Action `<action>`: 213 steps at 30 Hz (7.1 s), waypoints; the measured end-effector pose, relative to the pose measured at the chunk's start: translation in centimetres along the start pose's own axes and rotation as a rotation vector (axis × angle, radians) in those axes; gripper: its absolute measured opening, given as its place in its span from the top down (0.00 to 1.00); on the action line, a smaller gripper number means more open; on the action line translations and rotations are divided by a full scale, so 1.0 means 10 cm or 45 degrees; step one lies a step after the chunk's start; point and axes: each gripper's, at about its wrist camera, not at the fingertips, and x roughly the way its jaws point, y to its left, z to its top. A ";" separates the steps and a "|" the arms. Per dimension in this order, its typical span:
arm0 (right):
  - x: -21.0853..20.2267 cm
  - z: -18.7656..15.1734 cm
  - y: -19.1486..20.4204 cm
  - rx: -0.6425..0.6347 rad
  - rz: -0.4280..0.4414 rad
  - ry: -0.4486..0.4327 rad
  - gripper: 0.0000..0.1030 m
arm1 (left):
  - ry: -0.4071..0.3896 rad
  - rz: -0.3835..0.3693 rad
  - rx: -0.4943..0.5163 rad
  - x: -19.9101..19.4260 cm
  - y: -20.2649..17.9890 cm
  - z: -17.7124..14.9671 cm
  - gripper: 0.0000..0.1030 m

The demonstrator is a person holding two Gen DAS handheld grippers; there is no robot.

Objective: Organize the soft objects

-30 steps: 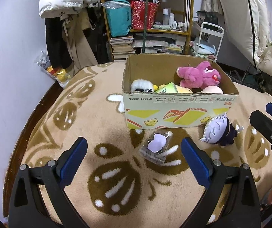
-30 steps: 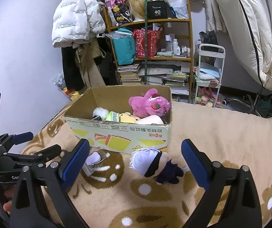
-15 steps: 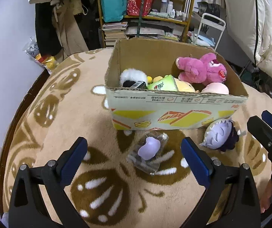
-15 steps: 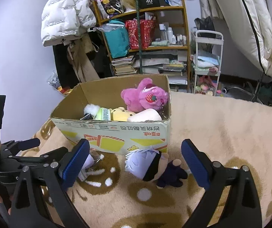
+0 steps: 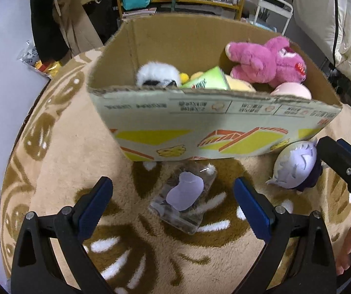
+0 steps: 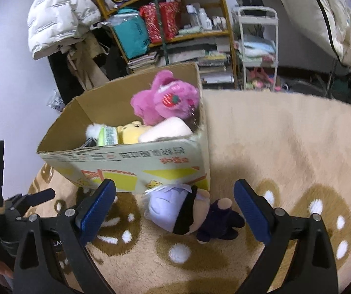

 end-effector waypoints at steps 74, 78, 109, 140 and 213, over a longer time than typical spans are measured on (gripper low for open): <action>-0.87 -0.05 0.46 -0.288 0.023 -0.204 0.20 | -0.488 0.130 -0.116 -1.14 0.16 -0.34 0.57; -1.04 0.02 0.51 -0.310 0.048 -0.302 0.20 | -0.605 0.144 -0.067 -1.38 0.08 -0.33 0.57; -0.86 0.55 0.62 -0.380 0.106 -0.461 0.20 | -0.777 0.135 0.021 -1.39 0.03 0.42 0.57; -0.12 0.64 0.39 -0.345 0.132 -0.400 0.14 | -0.638 0.096 0.010 -0.59 -0.05 0.68 0.49; -1.82 -0.20 0.19 -0.310 -0.099 -0.557 0.00 | -0.684 0.142 -0.028 -1.78 0.19 -0.77 0.04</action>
